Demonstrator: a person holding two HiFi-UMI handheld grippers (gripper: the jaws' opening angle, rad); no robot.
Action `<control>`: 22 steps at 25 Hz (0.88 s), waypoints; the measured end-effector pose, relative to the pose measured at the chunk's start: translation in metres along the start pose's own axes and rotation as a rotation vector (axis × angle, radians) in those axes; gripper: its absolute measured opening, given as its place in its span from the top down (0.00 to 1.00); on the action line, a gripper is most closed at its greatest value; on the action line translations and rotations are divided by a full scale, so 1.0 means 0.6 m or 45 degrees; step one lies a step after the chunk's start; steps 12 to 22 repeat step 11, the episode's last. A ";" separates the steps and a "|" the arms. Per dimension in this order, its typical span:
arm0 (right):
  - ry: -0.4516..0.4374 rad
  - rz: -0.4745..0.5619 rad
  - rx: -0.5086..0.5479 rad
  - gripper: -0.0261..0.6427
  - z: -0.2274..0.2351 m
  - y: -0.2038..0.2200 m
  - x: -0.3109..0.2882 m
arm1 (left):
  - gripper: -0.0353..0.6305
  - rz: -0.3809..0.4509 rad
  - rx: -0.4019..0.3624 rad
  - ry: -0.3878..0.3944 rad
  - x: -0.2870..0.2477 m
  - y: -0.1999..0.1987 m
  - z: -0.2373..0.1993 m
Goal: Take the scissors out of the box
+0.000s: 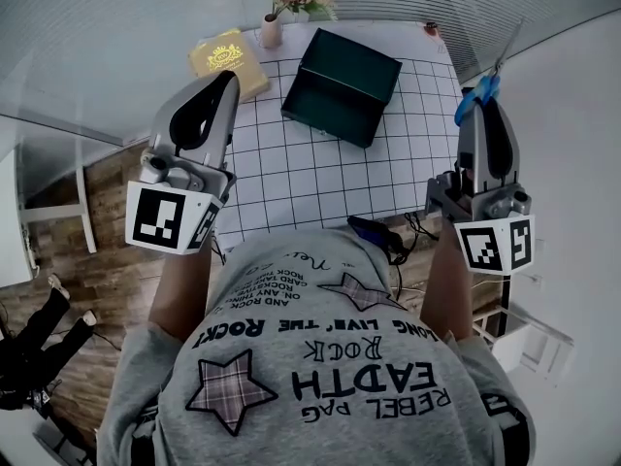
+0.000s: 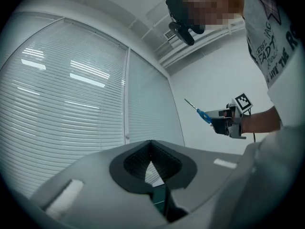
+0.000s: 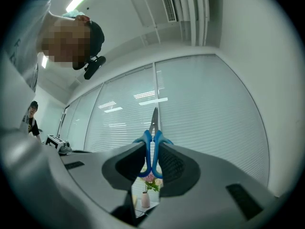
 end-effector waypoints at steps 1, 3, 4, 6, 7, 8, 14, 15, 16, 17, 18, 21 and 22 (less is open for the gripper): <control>0.001 0.005 0.003 0.82 0.001 -0.001 0.000 | 0.93 -0.003 -0.004 0.001 -0.001 0.001 0.000; 0.009 0.013 0.009 0.82 0.003 -0.005 0.000 | 0.93 -0.004 -0.004 0.004 -0.001 0.002 0.000; 0.014 0.017 0.012 0.82 0.005 -0.007 0.001 | 0.93 -0.003 -0.003 0.005 -0.001 0.003 0.000; 0.019 0.027 0.017 0.82 0.006 -0.009 0.002 | 0.93 -0.001 -0.005 0.007 -0.001 0.002 0.001; 0.019 0.032 0.018 0.82 0.005 -0.010 0.003 | 0.93 0.001 -0.008 0.010 -0.001 0.001 0.001; 0.016 0.037 0.018 0.82 0.004 -0.011 0.003 | 0.93 0.004 -0.011 0.012 0.000 -0.001 0.002; 0.007 0.049 0.018 0.82 0.000 -0.011 0.005 | 0.93 0.019 -0.014 0.014 0.003 -0.007 0.000; 0.007 0.049 0.018 0.82 0.000 -0.011 0.005 | 0.93 0.019 -0.014 0.014 0.003 -0.007 0.000; 0.007 0.049 0.018 0.82 0.000 -0.011 0.005 | 0.93 0.019 -0.014 0.014 0.003 -0.007 0.000; 0.007 0.049 0.018 0.82 0.000 -0.011 0.005 | 0.93 0.019 -0.014 0.014 0.003 -0.007 0.000; 0.007 0.049 0.018 0.82 0.000 -0.011 0.005 | 0.93 0.019 -0.014 0.014 0.003 -0.007 0.000; 0.007 0.049 0.018 0.82 0.000 -0.011 0.005 | 0.93 0.019 -0.014 0.014 0.003 -0.007 0.000; 0.007 0.049 0.018 0.82 0.000 -0.011 0.005 | 0.93 0.019 -0.014 0.014 0.003 -0.007 0.000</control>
Point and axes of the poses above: the fingertips, and each gripper's own axes: x backward along the fingers, z to its right, y out of its underside, the point moved 1 cm from there along x, backward along the fingers, and after that the axes turned 1 degree about -z, right-handed, at the moved point
